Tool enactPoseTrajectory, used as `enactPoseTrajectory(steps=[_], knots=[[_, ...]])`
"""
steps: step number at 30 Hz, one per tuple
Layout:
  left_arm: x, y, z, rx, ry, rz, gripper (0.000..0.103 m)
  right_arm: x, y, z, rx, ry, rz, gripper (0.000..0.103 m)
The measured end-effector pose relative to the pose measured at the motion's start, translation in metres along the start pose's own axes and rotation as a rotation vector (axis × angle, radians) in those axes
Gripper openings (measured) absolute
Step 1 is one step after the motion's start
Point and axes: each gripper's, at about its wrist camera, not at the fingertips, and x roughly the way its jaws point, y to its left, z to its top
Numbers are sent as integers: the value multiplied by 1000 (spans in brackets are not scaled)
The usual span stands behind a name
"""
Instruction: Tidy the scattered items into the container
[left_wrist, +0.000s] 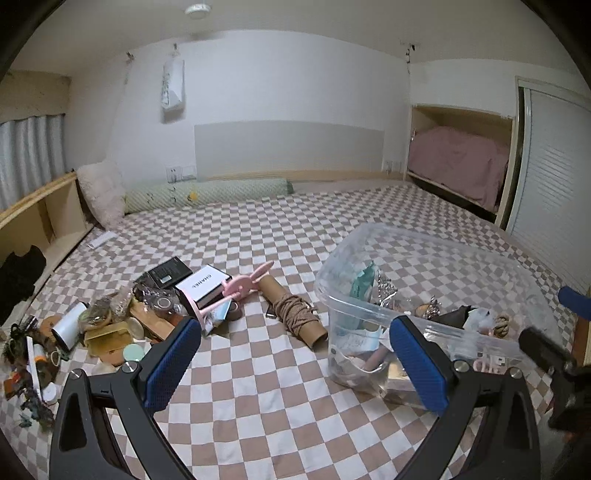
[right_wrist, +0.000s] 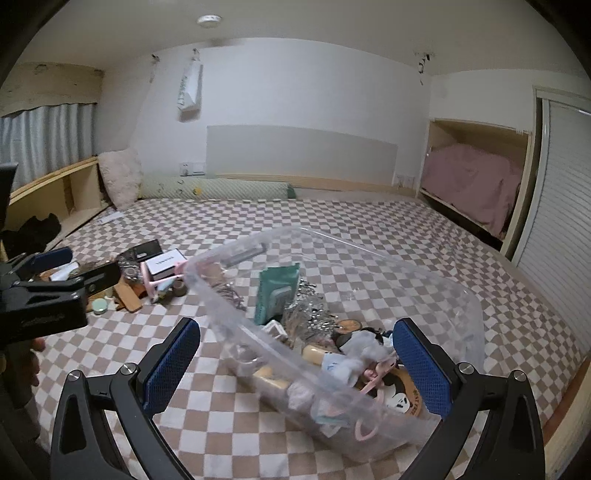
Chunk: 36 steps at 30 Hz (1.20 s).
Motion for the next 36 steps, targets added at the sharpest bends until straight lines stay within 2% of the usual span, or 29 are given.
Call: enactPoseTrajectory(steps=[4,11,16,24,29,36], knots=[[-19,-2,-5,4,-21,-18,103,-14,5,-7,4,-26,-16,103],[-42,8,-19,-12,-28,13,103,-28,2,-22,42,-38,-20,103],[-50,17,-33,1,-21,82,103,-38,1,-31,52,-53,-34,103],[-59,22,-56,32,0,110,103,-49,4,-43,48,-91,-14,103],[-69,24,-65,34,-3,118,103,-52,5,-48,50,-118,12,103],[-81,29,-71,13,-18,114,103,-52,8,-59,36,-123,4,103]])
